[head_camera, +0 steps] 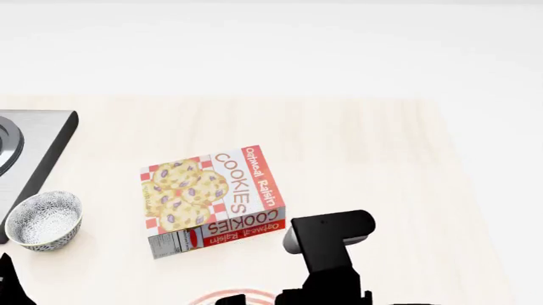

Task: Pick the akita bowl next to the plate and place it on the plate.

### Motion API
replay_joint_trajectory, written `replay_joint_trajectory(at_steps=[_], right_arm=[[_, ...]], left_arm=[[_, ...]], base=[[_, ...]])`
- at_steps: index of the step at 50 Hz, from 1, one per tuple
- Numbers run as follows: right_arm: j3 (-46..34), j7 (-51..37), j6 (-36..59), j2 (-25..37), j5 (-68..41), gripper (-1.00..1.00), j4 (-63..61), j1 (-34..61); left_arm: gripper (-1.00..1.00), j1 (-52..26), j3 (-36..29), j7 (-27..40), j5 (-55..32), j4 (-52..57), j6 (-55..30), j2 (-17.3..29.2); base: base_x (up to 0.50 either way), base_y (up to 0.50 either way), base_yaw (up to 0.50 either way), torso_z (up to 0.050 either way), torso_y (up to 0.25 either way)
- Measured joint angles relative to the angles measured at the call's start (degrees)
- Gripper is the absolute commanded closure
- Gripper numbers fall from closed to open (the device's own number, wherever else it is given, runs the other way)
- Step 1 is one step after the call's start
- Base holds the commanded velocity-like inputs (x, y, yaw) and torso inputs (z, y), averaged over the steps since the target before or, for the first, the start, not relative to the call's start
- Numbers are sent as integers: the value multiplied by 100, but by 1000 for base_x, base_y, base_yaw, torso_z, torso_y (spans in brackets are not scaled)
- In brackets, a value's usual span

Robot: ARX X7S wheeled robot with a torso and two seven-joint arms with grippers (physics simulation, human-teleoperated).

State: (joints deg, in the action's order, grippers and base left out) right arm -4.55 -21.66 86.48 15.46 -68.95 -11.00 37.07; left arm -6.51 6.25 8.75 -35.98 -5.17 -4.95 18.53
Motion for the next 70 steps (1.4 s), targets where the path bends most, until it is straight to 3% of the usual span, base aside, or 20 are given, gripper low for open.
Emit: replay_joint_trajectory(at_steps=[11, 24, 46, 70], right_arm=[[179, -1010, 35, 277, -1079, -100, -485, 129], [260, -1225, -369, 587, -1176, -100, -1167, -107], [-91, -367, -2172, 856, 706, -100, -1894, -1054], [-695, -488, -3981, 930, 2970, -100, -1613, -1957]], left_arm=[[-100, 12, -10, 17, -14, 18, -1, 10], [-100, 10, -26, 25, -26, 11, 9, 17], [-100, 11, -56, 48, -40, 28, 14, 37], [-100, 13, -86, 52, -45, 6, 54, 47]], base=[[0, 0, 0, 0, 0], [0, 0, 0, 0, 0], [0, 0, 0, 0, 0], [0, 0, 0, 0, 0]])
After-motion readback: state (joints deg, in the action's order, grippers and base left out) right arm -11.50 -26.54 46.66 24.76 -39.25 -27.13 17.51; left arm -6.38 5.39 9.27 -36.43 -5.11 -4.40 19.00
